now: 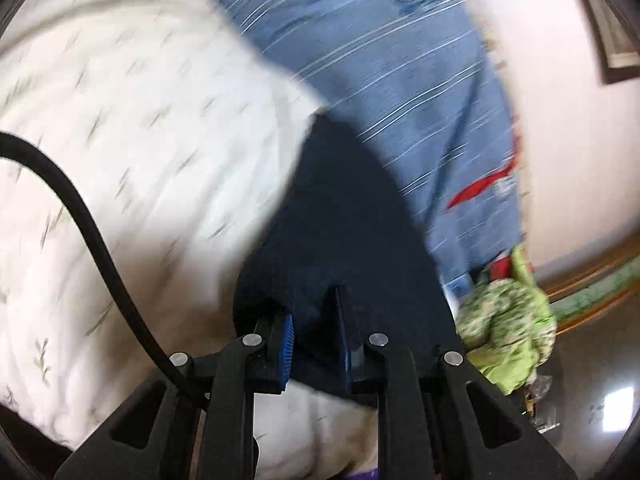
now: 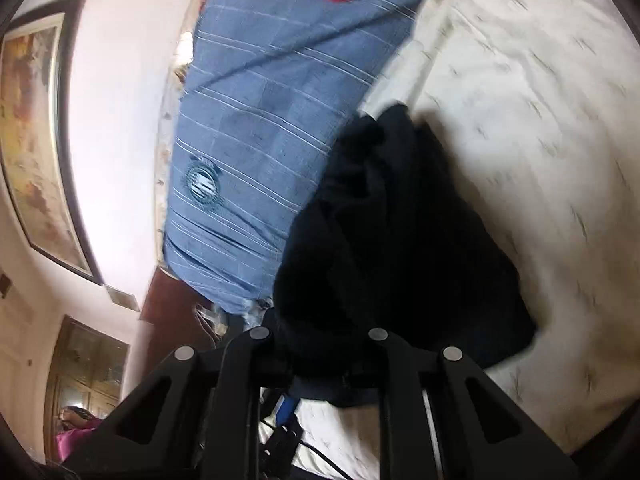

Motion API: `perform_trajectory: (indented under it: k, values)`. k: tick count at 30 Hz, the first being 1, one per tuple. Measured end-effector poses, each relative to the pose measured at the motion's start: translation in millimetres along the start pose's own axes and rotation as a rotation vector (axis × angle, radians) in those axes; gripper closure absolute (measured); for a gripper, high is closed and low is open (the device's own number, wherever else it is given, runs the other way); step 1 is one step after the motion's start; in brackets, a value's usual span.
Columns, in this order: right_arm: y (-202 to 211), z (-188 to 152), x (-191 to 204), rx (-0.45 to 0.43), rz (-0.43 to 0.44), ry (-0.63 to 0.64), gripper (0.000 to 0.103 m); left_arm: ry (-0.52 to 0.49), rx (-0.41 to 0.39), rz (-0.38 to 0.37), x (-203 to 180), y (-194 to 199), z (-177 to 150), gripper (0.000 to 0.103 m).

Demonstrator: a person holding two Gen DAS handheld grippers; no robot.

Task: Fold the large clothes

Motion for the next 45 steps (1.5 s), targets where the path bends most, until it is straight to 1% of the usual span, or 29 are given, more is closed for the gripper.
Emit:
perform_trajectory:
  k: [2, 3, 4, 5, 6, 7, 10, 12, 13, 14, 15, 17, 18, 19, 20, 22, 23, 24, 25, 26, 29, 30, 31, 32, 34, 36, 39, 43, 45]
  values:
    - [-9.2, -15.6, -45.4, 0.02, -0.091, -0.092, 0.086, 0.011, 0.038, 0.042, 18.6, -10.4, -6.3, 0.081]
    - [-12.5, -22.3, -65.5, 0.034, -0.095, -0.145, 0.085, 0.0, 0.048, 0.055, 24.9, -11.2, -9.0, 0.08]
    - [-12.8, -26.8, -77.6, 0.036, -0.087, -0.188, 0.085, -0.012, 0.052, 0.064, 26.3, -12.2, -9.9, 0.074]
    - [-10.0, -28.9, -81.4, 0.033, -0.074, -0.212, 0.085, -0.021, 0.052, 0.073, 25.9, -10.1, -9.3, 0.072]
    - [-5.4, -28.0, -76.6, 0.031, -0.088, -0.201, 0.082, -0.023, 0.053, 0.077, 24.4, -8.2, -8.3, 0.065]
    - [1.3, -25.1, -65.8, 0.017, -0.129, -0.155, 0.075, -0.02, 0.057, 0.076, 26.2, -1.4, -6.0, 0.06]
    - [28.3, -14.7, -32.7, -0.057, -0.278, -0.015, 0.064, -0.026, 0.035, 0.087, 21.5, 22.2, 0.8, 0.059]
    - [56.3, -5.0, -1.8, -0.176, -0.388, 0.114, 0.063, -0.077, -0.02, 0.096, 15.6, 48.8, 7.7, 0.059]
    - [63.0, -1.2, 7.5, -0.206, -0.395, 0.155, 0.062, -0.121, -0.059, 0.09, 3.8, 57.6, 13.0, 0.059]
    - [64.1, 6.5, 27.4, -0.225, -0.372, 0.216, 0.062, -0.17, -0.081, 0.068, -12.0, 62.8, 17.9, 0.056]
    - [59.9, 11.6, 38.3, -0.213, -0.337, 0.241, 0.062, -0.204, -0.08, 0.036, -27.0, 61.6, 19.8, 0.055]
    - [32.5, 23.6, 62.7, -0.137, -0.204, 0.273, 0.062, -0.266, -0.045, -0.04, -58.7, 45.8, 19.7, 0.047]
    - [14.0, 28.8, 69.6, -0.1, -0.159, 0.266, 0.062, -0.291, -0.026, -0.061, -69.8, 36.5, 18.3, 0.047]
    - [-4.6, 35.0, 73.6, -0.064, -0.132, 0.259, 0.062, -0.322, -0.005, -0.069, -82.1, 21.1, 16.0, 0.045]
    - [-25.4, 41.6, 75.1, -0.023, -0.117, 0.256, 0.062, -0.351, 0.017, -0.051, -87.3, 7.4, 13.0, 0.043]
    - [-66.3, 54.7, 66.6, 0.063, -0.157, 0.265, 0.063, -0.39, 0.067, 0.032, -84.6, -22.3, 6.6, 0.042]
    - [-77.8, 59.1, 56.3, 0.082, -0.2, 0.256, 0.066, -0.399, 0.108, 0.081, -75.8, -38.4, 2.9, 0.044]
    - [-89.2, 66.2, 41.5, 0.092, -0.268, 0.243, 0.071, -0.399, 0.122, 0.102, -69.3, -46.8, 0.5, 0.046]
    - [-95.6, 74.6, 24.2, 0.088, -0.337, 0.241, 0.096, -0.418, 0.118, 0.112, -65.8, -50.4, -2.4, 0.047]
    - [-96.4, 80.5, 11.6, 0.084, -0.372, 0.233, 0.103, -0.459, 0.12, 0.122, -68.2, -52.1, -6.0, 0.048]
    - [-84.4, 98.4, -9.5, 0.035, -0.375, 0.186, 0.103, -0.553, 0.112, 0.165, -74.4, -50.0, -15.8, 0.048]
    - [-73.4, 105.6, -12.5, -0.02, -0.462, 0.196, 0.103, -0.561, 0.113, 0.173, -73.7, -49.5, -17.6, 0.048]
    - [-60.5, 111.4, -15.7, -0.066, -0.52, 0.194, 0.103, -0.543, 0.108, 0.165, -70.3, -45.3, -17.1, 0.048]
    - [-50.5, 116.4, -16.7, -0.093, -0.479, 0.154, 0.101, -0.521, 0.1, 0.159, -70.0, -41.5, -15.9, 0.048]
    - [-46.6, 116.7, -5.3, -0.074, -0.378, 0.138, 0.1, -0.493, 0.085, 0.139, -74.4, -33.6, -16.1, 0.047]
    - [-54.1, 115.1, 25.0, -0.06, -0.365, 0.228, 0.1, -0.534, 0.063, 0.133, -82.3, -25.5, -21.7, 0.046]
    - [-78.5, 113.1, 60.7, -0.011, -0.272, 0.302, 0.099, -0.627, 0.048, 0.169, -92.9, -17.9, -33.8, 0.046]
    - [-137.6, 121.7, 86.4, 0.076, -0.307, 0.449, 0.099, -0.682, 0.011, 0.228, -92.6, -8.3, -35.7, 0.04]
    - [-172.7, 127.9, 78.7, 0.114, -0.401, 0.502, 0.099, -0.665, 0.022, 0.245, -88.0, -9.7, -32.6, 0.04]
Point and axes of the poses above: each gripper's, at about its wrist camera, not at the fingertips, and y roughly against the way its jaws point, x to its left, z to its top, the point moved 4 cm from there along -y, roughly the way its jaws point, and after that the axes turned 1 degree about x, right-handed, at the moved point
